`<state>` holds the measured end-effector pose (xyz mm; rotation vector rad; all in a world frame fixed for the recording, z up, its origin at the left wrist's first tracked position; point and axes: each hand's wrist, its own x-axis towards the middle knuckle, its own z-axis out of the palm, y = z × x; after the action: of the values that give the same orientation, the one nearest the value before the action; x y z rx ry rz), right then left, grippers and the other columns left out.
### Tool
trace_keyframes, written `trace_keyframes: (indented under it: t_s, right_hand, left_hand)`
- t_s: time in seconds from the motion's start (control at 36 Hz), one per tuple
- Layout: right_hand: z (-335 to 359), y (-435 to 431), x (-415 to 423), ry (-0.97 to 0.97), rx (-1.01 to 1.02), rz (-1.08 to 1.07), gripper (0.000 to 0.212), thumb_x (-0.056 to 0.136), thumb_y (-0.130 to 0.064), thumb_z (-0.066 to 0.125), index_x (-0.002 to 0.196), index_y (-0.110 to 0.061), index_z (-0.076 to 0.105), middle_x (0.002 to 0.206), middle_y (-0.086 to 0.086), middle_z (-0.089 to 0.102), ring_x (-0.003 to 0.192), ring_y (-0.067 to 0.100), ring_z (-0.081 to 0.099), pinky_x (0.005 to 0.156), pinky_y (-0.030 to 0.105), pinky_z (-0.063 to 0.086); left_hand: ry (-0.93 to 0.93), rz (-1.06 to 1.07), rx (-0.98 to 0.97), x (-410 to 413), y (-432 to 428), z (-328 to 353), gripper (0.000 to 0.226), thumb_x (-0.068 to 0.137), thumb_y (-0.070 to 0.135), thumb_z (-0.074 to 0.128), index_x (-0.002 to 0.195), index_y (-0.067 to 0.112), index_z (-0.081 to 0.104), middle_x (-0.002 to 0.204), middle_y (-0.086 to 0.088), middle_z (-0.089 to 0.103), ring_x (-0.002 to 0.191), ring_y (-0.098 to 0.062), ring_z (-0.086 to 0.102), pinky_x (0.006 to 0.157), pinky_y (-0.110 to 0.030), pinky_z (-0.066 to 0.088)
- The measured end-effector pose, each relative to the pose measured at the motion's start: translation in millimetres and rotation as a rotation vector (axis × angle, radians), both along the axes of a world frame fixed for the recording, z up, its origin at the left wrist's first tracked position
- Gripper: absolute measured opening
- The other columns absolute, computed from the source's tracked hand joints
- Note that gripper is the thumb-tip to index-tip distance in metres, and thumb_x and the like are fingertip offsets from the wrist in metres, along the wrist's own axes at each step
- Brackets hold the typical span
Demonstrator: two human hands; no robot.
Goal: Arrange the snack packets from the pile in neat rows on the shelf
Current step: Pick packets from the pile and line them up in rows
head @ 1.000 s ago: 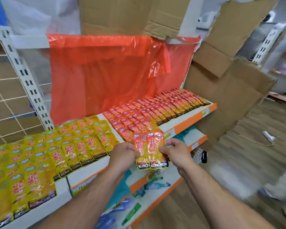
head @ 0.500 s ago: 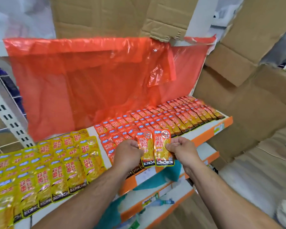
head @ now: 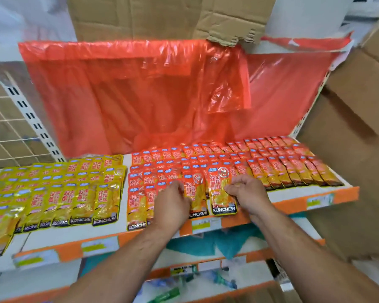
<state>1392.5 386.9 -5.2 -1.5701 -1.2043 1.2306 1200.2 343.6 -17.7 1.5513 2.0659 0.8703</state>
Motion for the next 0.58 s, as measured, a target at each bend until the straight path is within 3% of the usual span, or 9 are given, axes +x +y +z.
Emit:
trace_keyframes:
  t_s: [0.08,0.17,0.25,0.31,0.42,0.5,0.58]
  right_hand:
    - [-0.9,6.2,7.2,0.004,-0.005,0.048,0.018,0.082,-0.009,0.078,0.089,-0.017,0.064,0.096,0.007,0.070,0.084,0.021,0.066,0.064,0.026,0.047]
    - [-3.8,9.5,10.9,0.001,-0.015,0.086,0.018,0.083,-0.009,0.077,0.090,-0.017,0.063,0.098,0.006,0.069,0.081,0.019,0.064,0.058,0.025,0.044]
    - [-7.7,10.1,11.1,0.006,-0.029,0.113,0.018,0.083,-0.008,0.077,0.091,-0.017,0.063,0.100,0.005,0.069,0.083,0.018,0.064,0.063,0.025,0.046]
    - [-9.8,12.0,11.5,0.002,-0.048,0.128,0.018,0.083,-0.008,0.077,0.092,-0.017,0.064,0.100,0.006,0.069,0.087,0.020,0.065,0.069,0.027,0.049]
    - [-10.8,15.6,13.2,-0.004,-0.054,0.158,0.018,0.084,-0.009,0.076,0.098,-0.013,0.064,0.100,0.007,0.069,0.083,0.018,0.063,0.064,0.026,0.045]
    - [-8.8,19.4,9.9,-0.038,-0.027,0.171,0.021,0.086,-0.011,0.075,0.103,-0.012,0.064,0.101,0.006,0.068,0.087,0.018,0.064,0.067,0.027,0.047]
    - [-7.7,25.2,3.2,-0.061,-0.012,0.160,0.021,0.086,-0.012,0.075,0.104,-0.013,0.064,0.102,0.006,0.067,0.093,0.024,0.065,0.077,0.034,0.050]
  left_hand:
    - [0.062,0.022,-0.002,6.9,-4.0,3.5,0.017,0.083,0.017,0.071,0.091,0.017,0.057,0.082,-0.002,0.065,0.076,-0.024,0.059,0.065,-0.032,0.042]
    - [0.108,0.037,-0.008,11.2,-7.1,3.1,0.017,0.083,0.018,0.071,0.095,0.015,0.059,0.084,-0.003,0.067,0.079,-0.024,0.063,0.063,-0.029,0.040]
    - [0.148,0.055,0.002,14.2,-8.2,2.0,0.017,0.082,0.019,0.070,0.097,0.014,0.062,0.085,-0.003,0.070,0.081,-0.025,0.065,0.064,-0.030,0.042]
    - [0.180,0.060,0.006,15.7,-8.1,2.3,0.022,0.082,0.021,0.071,0.101,0.015,0.064,0.088,-0.004,0.071,0.083,-0.025,0.066,0.066,-0.031,0.044]
    - [0.144,0.085,-0.030,17.0,-10.0,-0.4,0.034,0.077,0.026,0.075,0.105,0.017,0.058,0.087,-0.002,0.070,0.083,-0.025,0.067,0.069,-0.032,0.051]
    - [0.153,0.120,-0.018,16.0,-13.5,0.3,0.033,0.079,0.034,0.073,0.102,0.019,0.054,0.088,0.001,0.066,0.077,-0.021,0.061,0.063,-0.029,0.045]
    - [0.203,0.158,0.042,14.3,-15.1,4.8,0.032,0.085,0.037,0.067,0.108,0.019,0.056,0.100,-0.001,0.065,0.088,-0.024,0.062,0.066,-0.027,0.039]
